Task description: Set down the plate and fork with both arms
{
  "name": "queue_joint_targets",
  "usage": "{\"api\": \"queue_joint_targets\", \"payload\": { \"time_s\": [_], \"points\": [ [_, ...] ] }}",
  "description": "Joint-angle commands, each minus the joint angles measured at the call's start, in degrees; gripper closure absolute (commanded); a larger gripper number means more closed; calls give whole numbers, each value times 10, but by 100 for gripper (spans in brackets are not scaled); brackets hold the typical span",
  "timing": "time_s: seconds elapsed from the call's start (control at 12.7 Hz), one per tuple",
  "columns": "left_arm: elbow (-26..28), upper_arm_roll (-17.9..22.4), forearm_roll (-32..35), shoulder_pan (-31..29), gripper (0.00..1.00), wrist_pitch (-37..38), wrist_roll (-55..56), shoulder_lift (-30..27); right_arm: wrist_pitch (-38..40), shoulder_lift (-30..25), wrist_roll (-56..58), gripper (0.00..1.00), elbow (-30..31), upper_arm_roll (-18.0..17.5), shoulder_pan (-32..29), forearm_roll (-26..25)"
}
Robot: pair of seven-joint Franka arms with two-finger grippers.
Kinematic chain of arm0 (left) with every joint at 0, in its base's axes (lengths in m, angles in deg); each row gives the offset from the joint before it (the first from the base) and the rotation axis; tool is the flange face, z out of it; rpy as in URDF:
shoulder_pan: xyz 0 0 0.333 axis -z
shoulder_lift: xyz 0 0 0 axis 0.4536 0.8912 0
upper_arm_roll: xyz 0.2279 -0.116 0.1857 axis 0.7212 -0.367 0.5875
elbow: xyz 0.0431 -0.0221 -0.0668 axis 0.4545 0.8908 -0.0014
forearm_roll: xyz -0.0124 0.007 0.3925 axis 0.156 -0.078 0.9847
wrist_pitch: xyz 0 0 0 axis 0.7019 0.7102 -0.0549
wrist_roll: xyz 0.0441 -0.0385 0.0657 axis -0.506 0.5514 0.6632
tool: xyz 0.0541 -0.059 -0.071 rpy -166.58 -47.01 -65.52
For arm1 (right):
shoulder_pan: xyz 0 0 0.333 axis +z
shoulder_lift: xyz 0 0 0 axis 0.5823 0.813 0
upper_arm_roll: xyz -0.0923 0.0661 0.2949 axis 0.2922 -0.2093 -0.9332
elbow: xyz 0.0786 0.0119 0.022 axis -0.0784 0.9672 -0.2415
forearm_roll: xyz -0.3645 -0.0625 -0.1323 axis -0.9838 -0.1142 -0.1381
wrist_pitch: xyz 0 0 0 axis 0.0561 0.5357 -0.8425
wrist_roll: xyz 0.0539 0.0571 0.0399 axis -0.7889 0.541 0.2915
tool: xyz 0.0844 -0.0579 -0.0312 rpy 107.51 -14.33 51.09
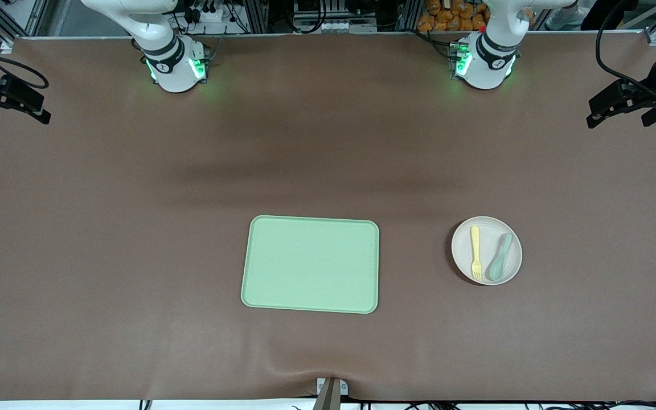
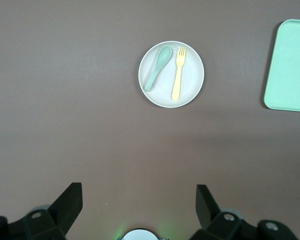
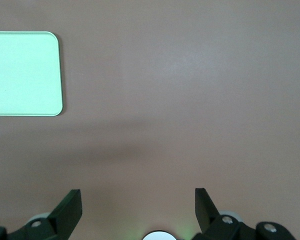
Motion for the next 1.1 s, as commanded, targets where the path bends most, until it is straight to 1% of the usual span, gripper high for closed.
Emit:
{"api": "queue_joint_targets", "payload": {
  "time_s": [0.0, 0.24, 0.39, 0.55, 0.79, 1.02],
  "points": [
    [9, -3, 8, -5, 0, -17, 2, 4, 2, 6, 4, 0, -10, 0, -1, -2],
    [39, -2, 9, -8, 0, -49, 2, 12, 2, 7, 4, 0, -9, 0, -1, -2],
    [76, -2, 9, -16, 0, -105, 2, 22, 2, 9, 4, 0, -9, 0, 0, -1],
    [105, -2, 9, -17, 0, -163, 3, 44, 2, 14, 4, 0, -8, 0, 3, -1],
    [148, -2, 8, -23, 0, -261, 4, 89, 1, 22, 0, 0, -8, -1, 19, -1],
    [151, -2, 9, -23, 0, -321, 2, 165, -14, 50, -2, 0, -6, -1, 41, 0]
  ]
}}
